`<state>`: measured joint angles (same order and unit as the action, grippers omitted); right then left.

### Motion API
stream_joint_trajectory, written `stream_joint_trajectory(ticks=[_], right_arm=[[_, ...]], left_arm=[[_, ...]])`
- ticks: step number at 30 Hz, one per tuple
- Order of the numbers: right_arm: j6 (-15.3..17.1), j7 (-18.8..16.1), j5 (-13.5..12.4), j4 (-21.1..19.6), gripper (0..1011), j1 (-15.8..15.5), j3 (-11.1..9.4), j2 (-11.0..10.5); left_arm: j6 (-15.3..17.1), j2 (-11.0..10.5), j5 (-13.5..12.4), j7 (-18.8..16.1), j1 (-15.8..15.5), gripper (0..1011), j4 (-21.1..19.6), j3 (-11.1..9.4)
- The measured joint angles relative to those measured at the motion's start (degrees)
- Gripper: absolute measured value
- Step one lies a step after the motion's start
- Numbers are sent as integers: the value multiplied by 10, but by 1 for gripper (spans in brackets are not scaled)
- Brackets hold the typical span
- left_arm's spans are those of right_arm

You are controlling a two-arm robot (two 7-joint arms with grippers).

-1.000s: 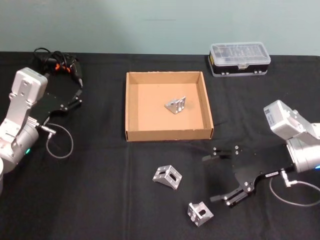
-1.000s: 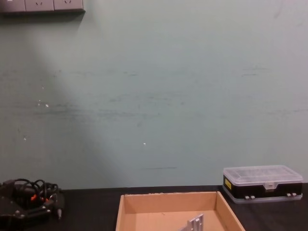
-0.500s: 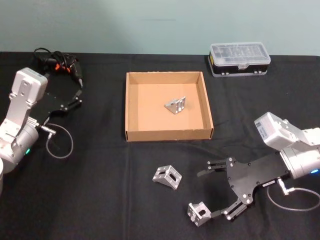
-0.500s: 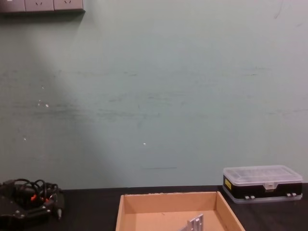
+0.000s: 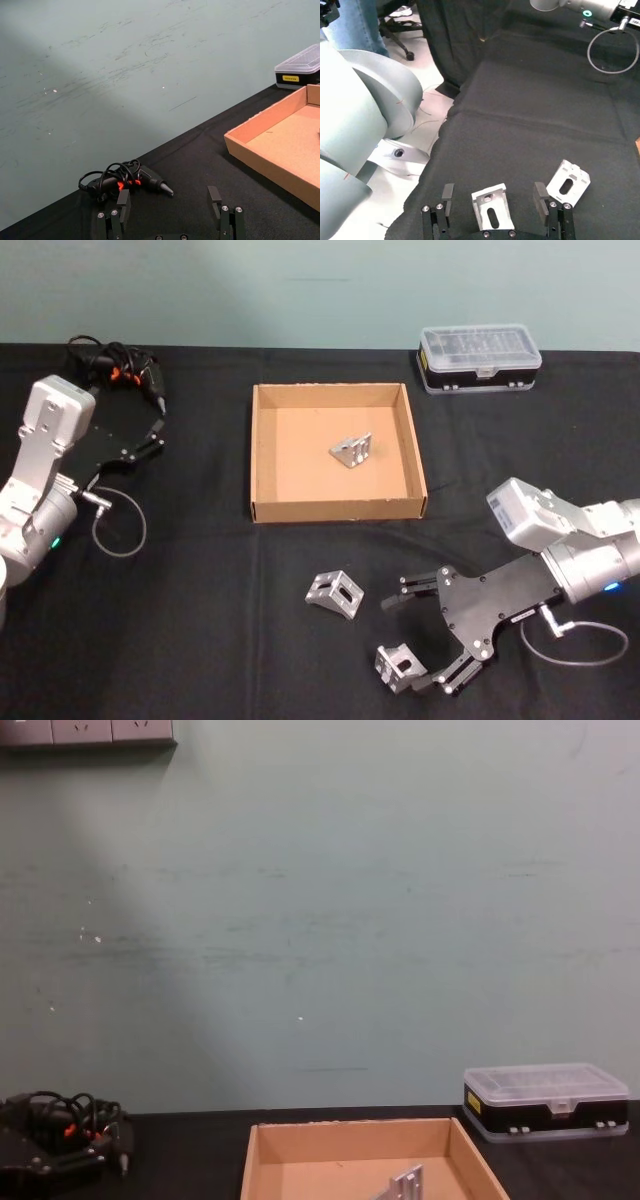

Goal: Use one hand to pick up the angle iron from the table and place it into the box.

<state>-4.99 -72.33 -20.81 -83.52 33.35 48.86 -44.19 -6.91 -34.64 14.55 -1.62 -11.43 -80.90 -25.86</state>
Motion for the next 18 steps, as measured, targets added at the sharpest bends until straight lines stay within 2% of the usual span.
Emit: stream_joint_trajectory(ticks=[18], right_arm=[[-5,-13,0,15,1002,23,34,11]], left_arm=[[0,0,0,0,0,1000,0,0]])
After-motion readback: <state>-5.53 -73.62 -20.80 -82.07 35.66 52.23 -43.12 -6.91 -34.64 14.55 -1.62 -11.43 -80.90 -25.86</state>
